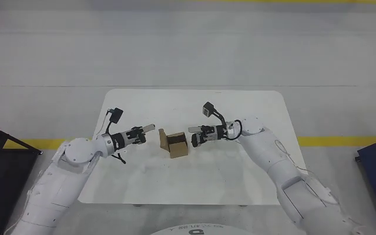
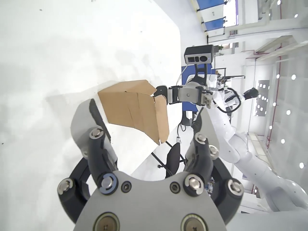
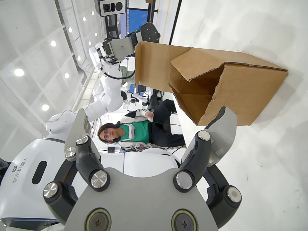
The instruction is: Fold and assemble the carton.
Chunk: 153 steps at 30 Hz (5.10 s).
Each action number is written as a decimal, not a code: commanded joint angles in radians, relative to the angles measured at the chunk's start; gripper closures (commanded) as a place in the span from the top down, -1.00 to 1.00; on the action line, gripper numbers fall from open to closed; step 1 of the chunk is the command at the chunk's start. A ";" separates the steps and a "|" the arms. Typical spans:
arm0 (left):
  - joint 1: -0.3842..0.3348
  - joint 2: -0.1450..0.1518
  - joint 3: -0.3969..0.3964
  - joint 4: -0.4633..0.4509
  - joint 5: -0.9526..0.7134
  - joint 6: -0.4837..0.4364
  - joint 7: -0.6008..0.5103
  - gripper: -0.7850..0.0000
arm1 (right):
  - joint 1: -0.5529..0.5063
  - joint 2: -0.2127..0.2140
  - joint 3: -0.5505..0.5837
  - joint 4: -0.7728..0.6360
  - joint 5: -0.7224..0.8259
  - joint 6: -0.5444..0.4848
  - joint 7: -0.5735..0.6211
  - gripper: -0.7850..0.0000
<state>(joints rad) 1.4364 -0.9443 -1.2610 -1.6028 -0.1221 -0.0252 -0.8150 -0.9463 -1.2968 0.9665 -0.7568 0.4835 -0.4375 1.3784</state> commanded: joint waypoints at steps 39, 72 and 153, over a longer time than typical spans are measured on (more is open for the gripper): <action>-0.288 -0.093 0.322 0.210 0.215 0.168 -0.007 0.15 | -0.059 0.001 0.038 -0.080 0.149 -0.055 -0.051 1.00; -0.261 -0.089 0.260 0.135 0.258 0.203 0.027 0.31 | 0.048 -0.072 -0.092 0.110 0.168 0.032 -0.128 1.00; -0.359 -0.183 0.415 0.220 0.388 0.216 -0.006 -0.25 | -0.021 0.012 0.005 0.091 -0.133 -0.086 -0.203 -0.07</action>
<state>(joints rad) 1.0773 -1.1273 -0.8460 -1.3835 0.2641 0.1907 -0.8198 -0.9679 -1.2847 0.9716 -0.6680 0.3502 -0.5224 1.1735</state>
